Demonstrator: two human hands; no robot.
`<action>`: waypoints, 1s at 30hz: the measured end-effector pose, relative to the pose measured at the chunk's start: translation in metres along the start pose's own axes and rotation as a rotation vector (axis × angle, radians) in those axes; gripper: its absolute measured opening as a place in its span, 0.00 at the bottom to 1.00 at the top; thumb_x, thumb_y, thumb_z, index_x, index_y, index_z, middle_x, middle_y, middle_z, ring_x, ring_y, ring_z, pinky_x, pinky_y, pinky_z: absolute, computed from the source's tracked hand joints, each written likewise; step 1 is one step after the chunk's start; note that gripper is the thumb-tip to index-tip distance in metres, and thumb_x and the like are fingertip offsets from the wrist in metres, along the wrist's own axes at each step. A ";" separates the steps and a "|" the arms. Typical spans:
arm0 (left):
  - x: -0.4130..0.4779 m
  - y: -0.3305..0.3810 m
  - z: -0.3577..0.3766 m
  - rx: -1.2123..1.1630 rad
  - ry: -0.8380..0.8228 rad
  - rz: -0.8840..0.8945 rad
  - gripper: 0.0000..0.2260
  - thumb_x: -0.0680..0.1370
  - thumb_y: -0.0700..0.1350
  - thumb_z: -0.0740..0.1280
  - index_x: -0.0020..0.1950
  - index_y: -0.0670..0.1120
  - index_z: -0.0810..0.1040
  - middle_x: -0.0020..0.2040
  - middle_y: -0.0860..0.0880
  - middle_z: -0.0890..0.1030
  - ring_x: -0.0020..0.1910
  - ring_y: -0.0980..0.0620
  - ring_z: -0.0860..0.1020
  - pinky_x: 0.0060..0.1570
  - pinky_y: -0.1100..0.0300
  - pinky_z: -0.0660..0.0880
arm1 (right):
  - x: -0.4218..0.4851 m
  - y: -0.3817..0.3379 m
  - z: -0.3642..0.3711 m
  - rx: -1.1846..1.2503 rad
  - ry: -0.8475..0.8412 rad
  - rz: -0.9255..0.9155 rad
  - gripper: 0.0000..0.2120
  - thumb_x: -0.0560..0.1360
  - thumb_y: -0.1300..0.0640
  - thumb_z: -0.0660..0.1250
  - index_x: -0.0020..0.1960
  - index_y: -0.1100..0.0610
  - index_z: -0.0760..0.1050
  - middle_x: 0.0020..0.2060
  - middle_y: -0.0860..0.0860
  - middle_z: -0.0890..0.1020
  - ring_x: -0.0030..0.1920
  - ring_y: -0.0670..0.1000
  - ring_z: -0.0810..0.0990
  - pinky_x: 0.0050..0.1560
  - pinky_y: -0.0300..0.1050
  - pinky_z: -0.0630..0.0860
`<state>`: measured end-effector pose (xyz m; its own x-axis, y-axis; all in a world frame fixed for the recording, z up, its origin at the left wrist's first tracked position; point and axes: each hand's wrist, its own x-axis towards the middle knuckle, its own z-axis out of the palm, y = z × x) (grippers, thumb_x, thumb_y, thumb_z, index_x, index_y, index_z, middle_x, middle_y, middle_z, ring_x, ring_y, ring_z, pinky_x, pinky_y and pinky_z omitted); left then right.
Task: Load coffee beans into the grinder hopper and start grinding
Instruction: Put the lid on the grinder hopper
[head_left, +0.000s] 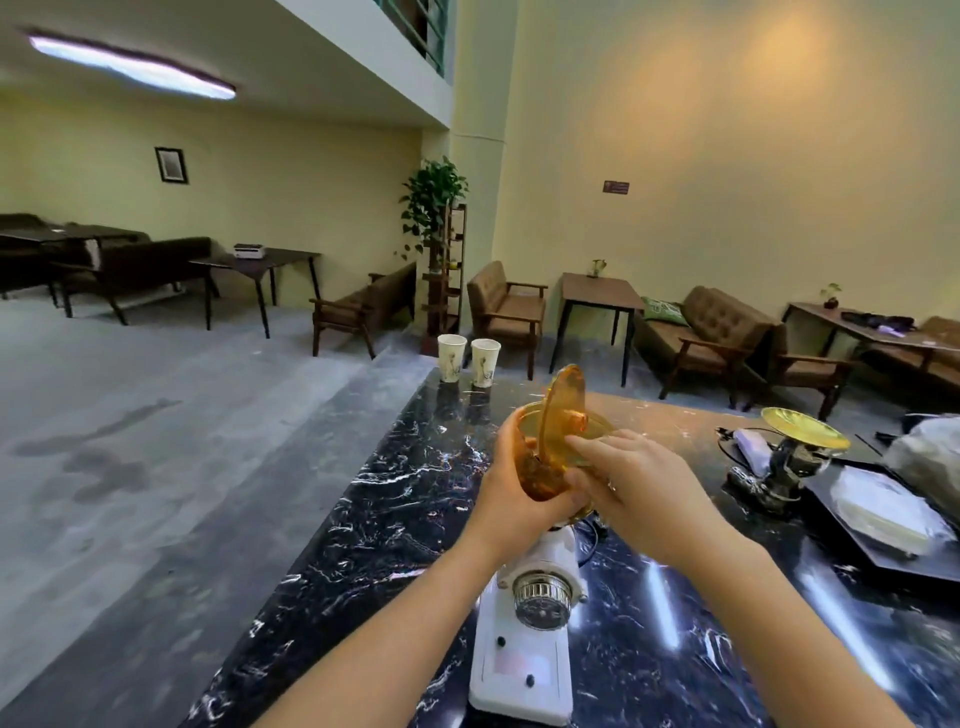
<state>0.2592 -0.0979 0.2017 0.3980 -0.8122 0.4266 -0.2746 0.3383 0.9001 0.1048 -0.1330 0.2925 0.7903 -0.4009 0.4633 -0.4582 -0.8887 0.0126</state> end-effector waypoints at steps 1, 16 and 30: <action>-0.001 0.001 -0.001 0.002 -0.011 0.001 0.42 0.65 0.60 0.78 0.71 0.65 0.57 0.58 0.69 0.77 0.57 0.64 0.79 0.50 0.68 0.78 | 0.000 -0.001 0.002 -0.068 0.027 -0.008 0.17 0.74 0.43 0.62 0.57 0.51 0.78 0.50 0.49 0.84 0.54 0.53 0.79 0.60 0.51 0.69; 0.000 -0.005 -0.001 -0.010 -0.032 -0.097 0.42 0.60 0.58 0.79 0.67 0.70 0.59 0.60 0.58 0.77 0.57 0.59 0.78 0.50 0.67 0.75 | 0.054 -0.004 -0.009 0.208 0.171 0.203 0.08 0.73 0.54 0.68 0.52 0.52 0.79 0.49 0.49 0.83 0.49 0.51 0.80 0.49 0.51 0.78; -0.003 0.002 -0.006 0.021 -0.064 -0.052 0.48 0.62 0.57 0.78 0.74 0.64 0.51 0.68 0.51 0.69 0.63 0.50 0.73 0.59 0.53 0.76 | 0.049 0.005 -0.016 0.137 -0.003 0.311 0.09 0.76 0.52 0.62 0.56 0.52 0.74 0.52 0.53 0.81 0.49 0.53 0.77 0.46 0.49 0.77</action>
<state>0.2632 -0.0918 0.2026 0.3556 -0.8573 0.3723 -0.2731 0.2856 0.9186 0.1342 -0.1537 0.3297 0.6228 -0.6578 0.4236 -0.6189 -0.7454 -0.2477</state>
